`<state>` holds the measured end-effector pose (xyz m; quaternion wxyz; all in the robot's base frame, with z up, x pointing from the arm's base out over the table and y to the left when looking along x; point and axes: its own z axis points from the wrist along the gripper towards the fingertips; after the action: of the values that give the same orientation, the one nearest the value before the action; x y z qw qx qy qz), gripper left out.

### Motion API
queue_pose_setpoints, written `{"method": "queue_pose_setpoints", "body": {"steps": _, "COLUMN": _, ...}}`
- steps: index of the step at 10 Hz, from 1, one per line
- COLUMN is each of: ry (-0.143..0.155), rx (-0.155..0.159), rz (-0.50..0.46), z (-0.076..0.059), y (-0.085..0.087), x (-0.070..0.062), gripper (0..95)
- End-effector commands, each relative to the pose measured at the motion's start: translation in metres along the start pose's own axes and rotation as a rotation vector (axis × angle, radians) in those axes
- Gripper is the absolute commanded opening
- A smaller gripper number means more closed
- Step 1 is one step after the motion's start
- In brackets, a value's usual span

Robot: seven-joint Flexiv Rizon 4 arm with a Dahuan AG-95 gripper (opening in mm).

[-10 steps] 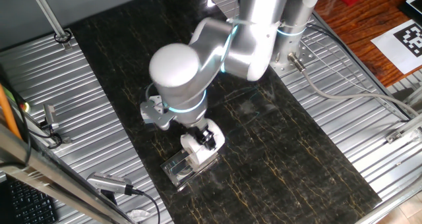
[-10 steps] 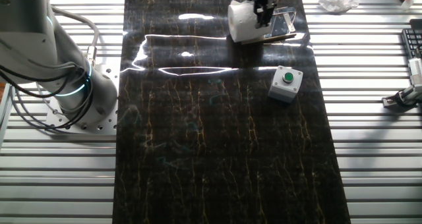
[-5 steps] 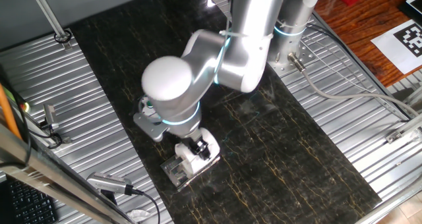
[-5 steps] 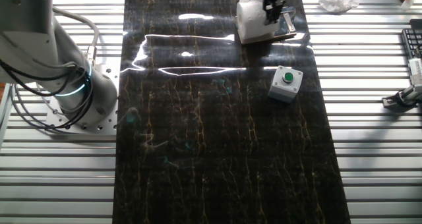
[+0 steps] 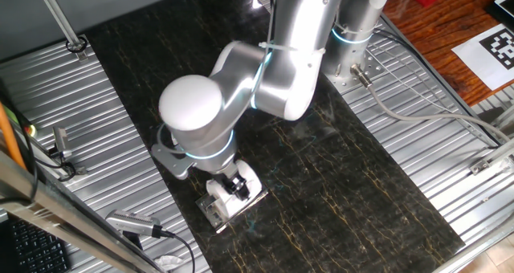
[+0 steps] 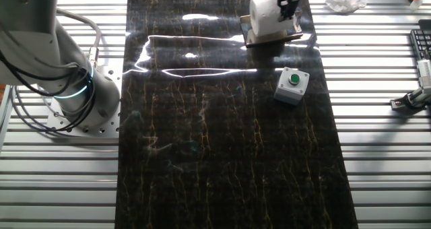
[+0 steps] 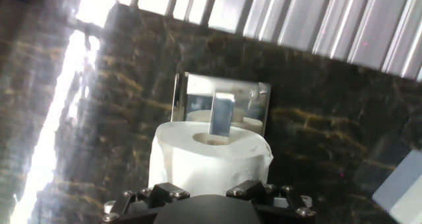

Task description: Put the toilet paper on its holder

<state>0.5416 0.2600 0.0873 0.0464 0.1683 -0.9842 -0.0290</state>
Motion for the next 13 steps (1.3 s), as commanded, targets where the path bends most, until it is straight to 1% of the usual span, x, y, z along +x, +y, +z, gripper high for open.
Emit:
{"method": "queue_pose_setpoints", "body": {"steps": 1, "ry": 0.003, "rx": 0.007, "rz": -0.001, "z": -0.001, "y": 0.0, "x": -0.008, "gripper": 0.0}}
{"method": "queue_pose_setpoints", "body": {"steps": 2, "ry": -0.001, "rx": 0.008, "rz": -0.002, "z": -0.001, "y": 0.0, "x": -0.011, "gripper": 0.0}}
{"method": "queue_pose_setpoints", "body": {"steps": 5, "ry": -0.036, "rx": 0.026, "rz": -0.014, "z": -0.001, "y": 0.0, "x": -0.015, "gripper": 0.0}}
{"method": "queue_pose_setpoints", "body": {"steps": 6, "ry": -0.046, "rx": 0.029, "rz": -0.024, "z": -0.002, "y": 0.0, "x": -0.017, "gripper": 19.0}}
{"method": "queue_pose_setpoints", "body": {"steps": 8, "ry": -0.055, "rx": 0.034, "rz": -0.046, "z": -0.005, "y": -0.001, "x": -0.02, "gripper": 57.0}}
{"method": "queue_pose_setpoints", "body": {"steps": 9, "ry": -0.059, "rx": 0.035, "rz": -0.053, "z": -0.005, "y": -0.001, "x": -0.02, "gripper": 57.0}}
{"method": "queue_pose_setpoints", "body": {"steps": 10, "ry": -0.061, "rx": 0.036, "rz": -0.058, "z": -0.005, "y": -0.001, "x": -0.019, "gripper": 76.0}}
{"method": "queue_pose_setpoints", "body": {"steps": 13, "ry": -0.065, "rx": 0.036, "rz": -0.079, "z": -0.006, "y": -0.002, "x": -0.018, "gripper": 76.0}}
